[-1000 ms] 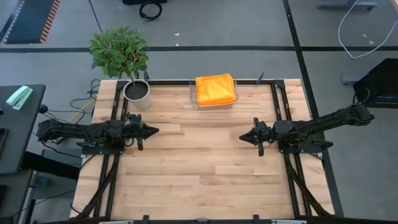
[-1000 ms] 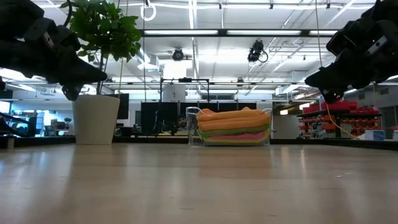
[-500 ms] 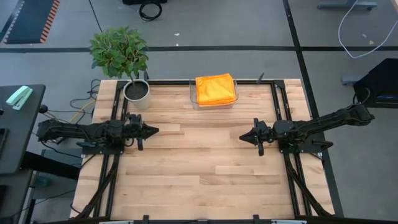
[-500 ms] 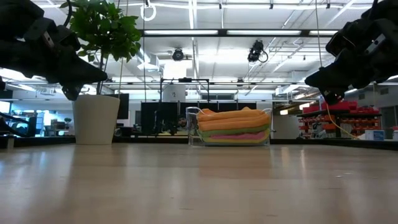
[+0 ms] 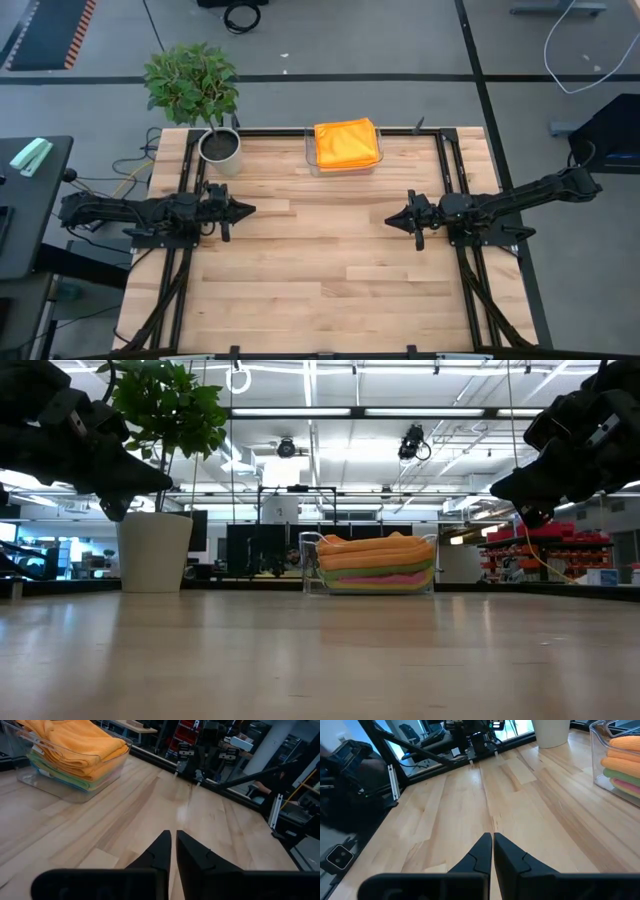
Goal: Fold microfiber towels
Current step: Return to Home Position
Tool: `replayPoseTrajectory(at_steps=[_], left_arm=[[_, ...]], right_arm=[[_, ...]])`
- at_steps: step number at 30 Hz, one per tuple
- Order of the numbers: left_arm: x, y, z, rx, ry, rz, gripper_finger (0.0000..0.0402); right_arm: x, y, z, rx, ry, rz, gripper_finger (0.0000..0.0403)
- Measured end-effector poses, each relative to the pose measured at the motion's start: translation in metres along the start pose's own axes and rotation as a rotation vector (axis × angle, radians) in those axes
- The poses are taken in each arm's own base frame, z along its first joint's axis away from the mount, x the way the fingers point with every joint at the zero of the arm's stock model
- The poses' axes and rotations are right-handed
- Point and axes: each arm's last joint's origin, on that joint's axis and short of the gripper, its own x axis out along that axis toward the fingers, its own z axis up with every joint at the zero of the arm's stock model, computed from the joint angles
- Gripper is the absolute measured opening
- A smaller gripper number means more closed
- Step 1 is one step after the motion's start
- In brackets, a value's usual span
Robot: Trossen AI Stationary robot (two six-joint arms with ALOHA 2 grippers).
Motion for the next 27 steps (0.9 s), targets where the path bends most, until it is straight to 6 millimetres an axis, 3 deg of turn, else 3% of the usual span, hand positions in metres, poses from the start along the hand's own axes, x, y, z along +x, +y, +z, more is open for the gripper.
replayPoseTrajectory(at_steps=[27], left_arm=[[0.0000,0.0000,0.0001,0.000,-0.001,0.000,0.0033]], right_arm=[[0.0000,0.0001,0.0002,0.000,-0.001,0.000,0.0025]])
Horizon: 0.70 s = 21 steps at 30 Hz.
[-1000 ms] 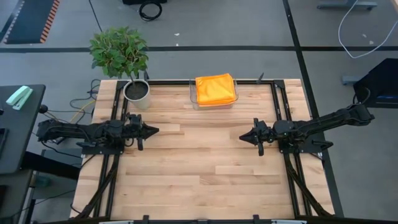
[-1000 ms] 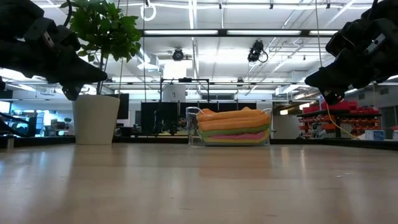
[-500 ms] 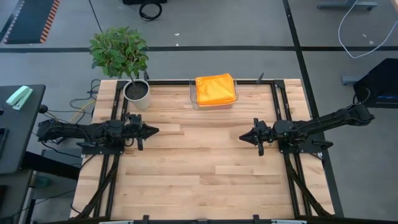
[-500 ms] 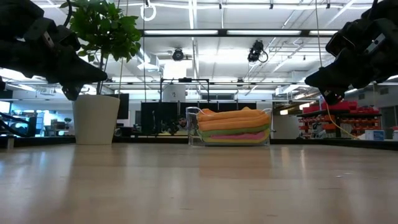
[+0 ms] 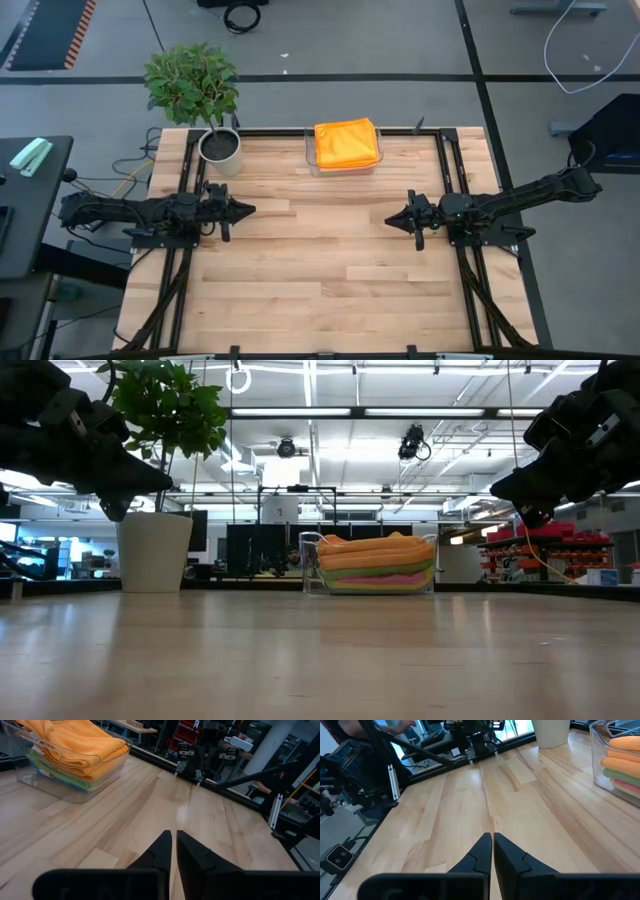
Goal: Fold microfiber towels
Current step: Return to Home Position
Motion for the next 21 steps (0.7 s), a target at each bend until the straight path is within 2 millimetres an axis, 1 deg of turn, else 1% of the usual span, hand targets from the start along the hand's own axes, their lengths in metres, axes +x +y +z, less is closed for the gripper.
replayPoseTrajectory(at_steps=[8,17,21], left_arm=[[0.0000,0.0000,0.0000,0.000,0.000,0.000,0.0023],[0.0000,0.0000,0.0000,0.000,0.000,0.000,0.0038],[0.0000,0.0000,0.0000,0.000,0.000,0.000,0.0037]], right_arm=[[0.0000,0.0000,0.0000,0.006,0.000,0.000,0.0025],[0.0000,0.0000,0.0000,0.007,0.000,0.000,0.0025],[0.0000,0.0000,-0.0001,0.007,0.001,0.000,0.0025]])
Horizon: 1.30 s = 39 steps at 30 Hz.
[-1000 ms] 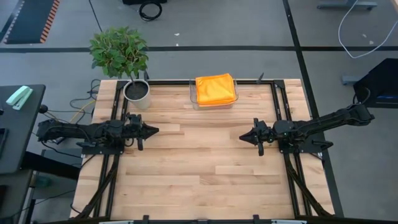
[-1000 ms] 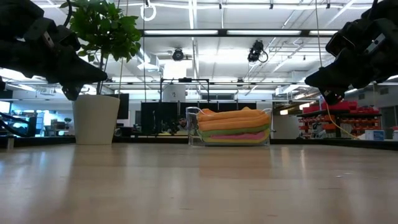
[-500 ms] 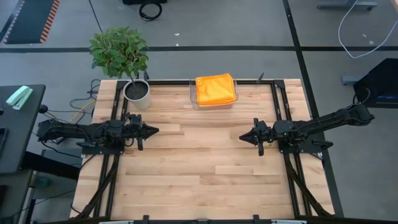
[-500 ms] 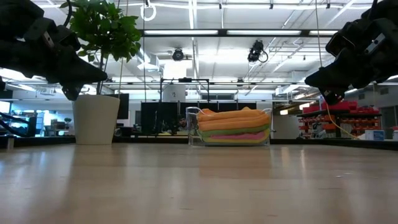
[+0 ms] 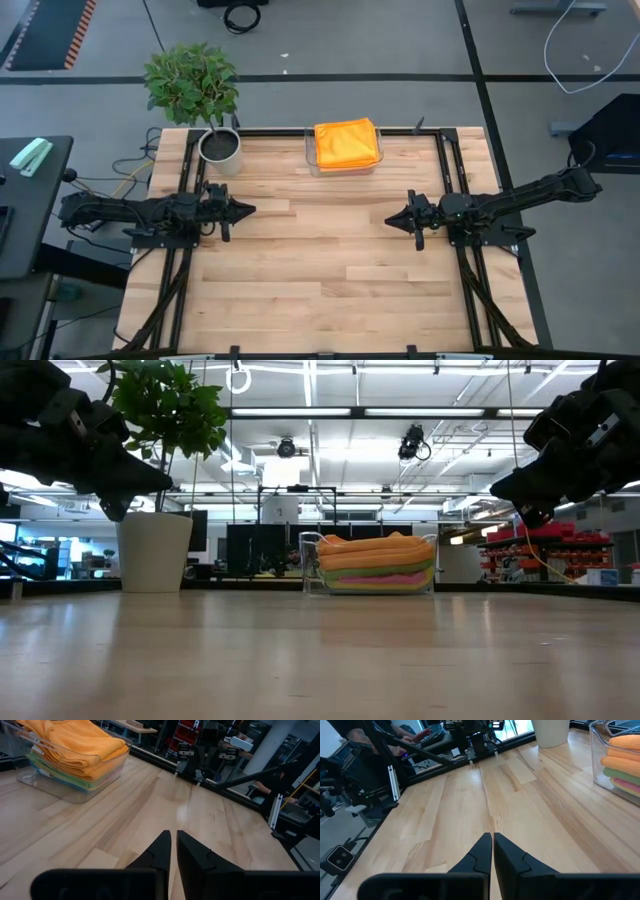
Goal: Fold microfiber towels
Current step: Return to Home Position
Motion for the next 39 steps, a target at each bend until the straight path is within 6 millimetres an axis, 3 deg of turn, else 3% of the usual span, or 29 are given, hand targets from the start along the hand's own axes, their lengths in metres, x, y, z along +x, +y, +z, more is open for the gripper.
replayPoseTrajectory(at_steps=[39], left_arm=[[0.0000,0.0000,0.0000,0.000,0.000,0.000,0.0033]], right_arm=[[0.0000,0.0000,0.0000,0.000,0.000,0.000,0.0026]])
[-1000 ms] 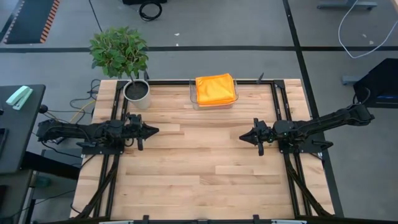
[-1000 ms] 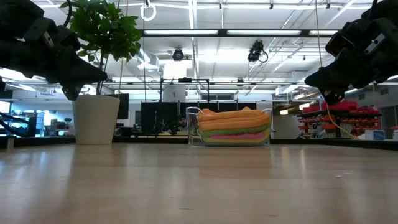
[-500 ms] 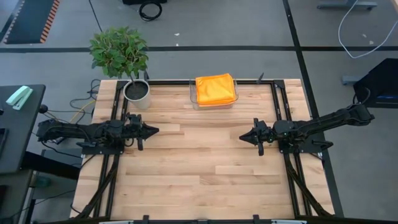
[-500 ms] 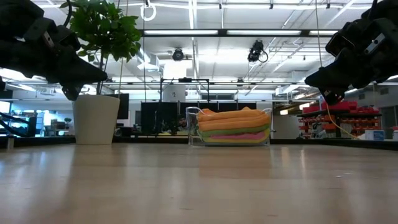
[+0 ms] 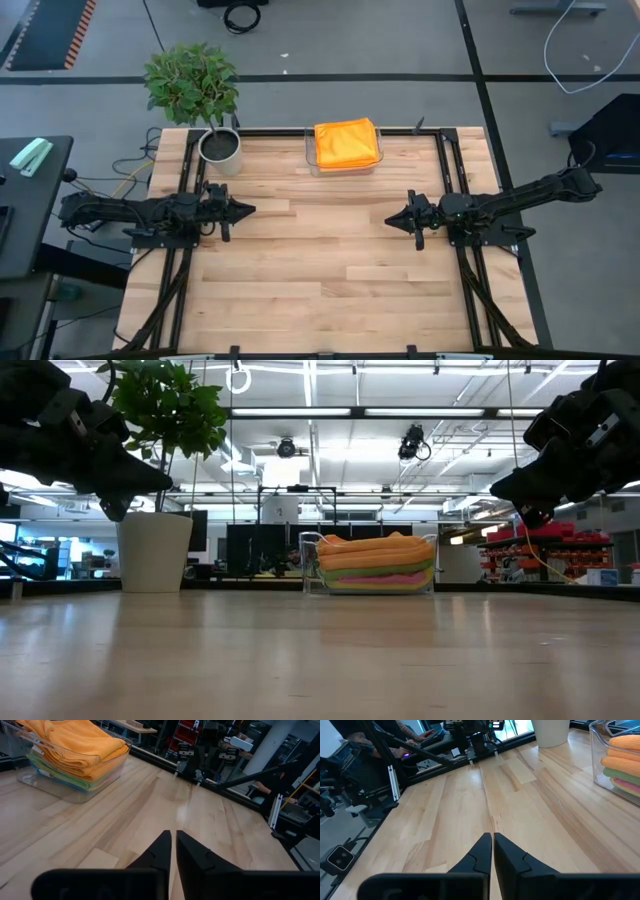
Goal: Fold microfiber towels
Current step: Return to Home Position
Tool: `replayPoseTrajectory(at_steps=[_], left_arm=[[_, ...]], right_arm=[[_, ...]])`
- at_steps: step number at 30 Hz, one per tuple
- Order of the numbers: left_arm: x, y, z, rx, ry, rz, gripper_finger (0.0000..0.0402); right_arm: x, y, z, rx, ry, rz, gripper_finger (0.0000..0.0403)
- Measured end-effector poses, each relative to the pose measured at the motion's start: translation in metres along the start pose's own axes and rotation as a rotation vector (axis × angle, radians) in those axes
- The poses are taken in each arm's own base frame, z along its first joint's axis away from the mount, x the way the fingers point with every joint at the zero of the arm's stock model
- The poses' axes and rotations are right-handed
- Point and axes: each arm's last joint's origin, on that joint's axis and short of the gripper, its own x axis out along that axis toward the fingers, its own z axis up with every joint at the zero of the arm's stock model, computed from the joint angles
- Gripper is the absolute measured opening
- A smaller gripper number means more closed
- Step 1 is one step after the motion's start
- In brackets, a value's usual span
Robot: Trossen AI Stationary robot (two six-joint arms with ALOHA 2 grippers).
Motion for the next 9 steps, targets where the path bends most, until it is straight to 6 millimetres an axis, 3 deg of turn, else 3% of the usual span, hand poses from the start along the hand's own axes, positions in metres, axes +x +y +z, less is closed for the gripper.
replayPoseTrajectory(at_steps=[9], left_arm=[[0.0000,0.0000,0.0000,0.000,0.000,0.000,0.0026]], right_arm=[[0.0000,0.0000,0.0000,0.000,0.000,0.000,0.0026]])
